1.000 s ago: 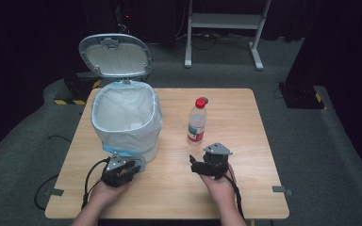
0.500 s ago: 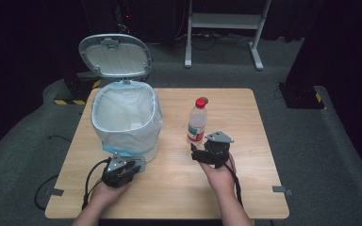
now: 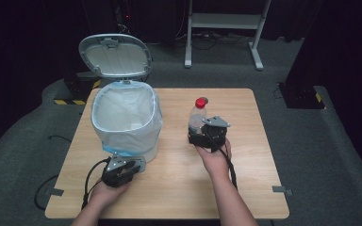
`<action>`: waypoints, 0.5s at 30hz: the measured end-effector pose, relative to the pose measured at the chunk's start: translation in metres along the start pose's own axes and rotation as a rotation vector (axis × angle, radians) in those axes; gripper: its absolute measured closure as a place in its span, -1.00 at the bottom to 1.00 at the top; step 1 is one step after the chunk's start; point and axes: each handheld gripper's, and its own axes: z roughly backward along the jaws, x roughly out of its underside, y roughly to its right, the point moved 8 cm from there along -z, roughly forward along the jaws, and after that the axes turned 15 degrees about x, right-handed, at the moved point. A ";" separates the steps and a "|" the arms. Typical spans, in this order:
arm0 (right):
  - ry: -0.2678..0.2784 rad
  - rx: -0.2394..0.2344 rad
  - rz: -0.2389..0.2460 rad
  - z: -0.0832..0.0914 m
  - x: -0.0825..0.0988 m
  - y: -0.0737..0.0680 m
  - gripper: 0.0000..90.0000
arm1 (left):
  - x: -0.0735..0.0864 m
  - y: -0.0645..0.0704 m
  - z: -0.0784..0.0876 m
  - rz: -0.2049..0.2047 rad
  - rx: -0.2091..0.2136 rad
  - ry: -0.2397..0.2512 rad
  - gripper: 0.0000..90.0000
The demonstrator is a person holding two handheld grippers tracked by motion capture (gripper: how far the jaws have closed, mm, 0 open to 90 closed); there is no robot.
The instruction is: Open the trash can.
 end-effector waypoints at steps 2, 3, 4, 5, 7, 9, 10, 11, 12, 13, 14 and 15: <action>-0.006 -0.002 0.000 -0.006 -0.001 -0.001 -0.70 | 0.000 0.000 0.000 -0.002 -0.001 0.000 0.43; -0.009 -0.002 -0.002 -0.009 -0.002 -0.002 -0.70 | 0.000 0.000 0.000 0.000 0.000 0.000 0.43; -0.009 -0.002 -0.002 -0.009 -0.002 -0.002 -0.70 | 0.000 0.000 0.000 0.000 0.000 0.000 0.43; -0.011 0.000 0.001 -0.016 -0.003 -0.003 -0.70 | 0.000 0.000 0.000 0.002 0.003 0.001 0.43; -0.009 -0.004 -0.008 -0.020 -0.003 -0.004 -0.69 | 0.000 0.000 0.000 0.003 0.007 0.002 0.43; -0.014 -0.002 -0.009 -0.026 -0.002 -0.006 -0.69 | 0.000 0.000 0.000 0.002 0.004 0.000 0.43; -0.018 0.000 -0.012 -0.029 -0.002 -0.006 -0.69 | 0.000 0.000 0.000 0.001 0.003 0.000 0.43; -0.018 0.000 -0.012 -0.029 -0.002 -0.006 -0.69 | 0.000 0.000 0.000 0.001 0.003 0.000 0.43; -0.020 0.000 -0.022 -0.033 -0.001 -0.007 -0.68 | 0.000 0.000 0.000 0.002 0.004 0.000 0.43; -0.019 -0.003 -0.025 -0.035 -0.001 -0.007 -0.67 | 0.000 0.000 0.000 0.001 0.003 0.000 0.43; -0.019 -0.003 -0.025 -0.035 -0.001 -0.007 -0.67 | 0.000 0.000 0.000 0.001 0.003 0.000 0.43; -0.015 -0.008 -0.032 -0.037 0.000 -0.008 -0.63 | 0.000 0.000 0.000 0.000 0.002 0.000 0.43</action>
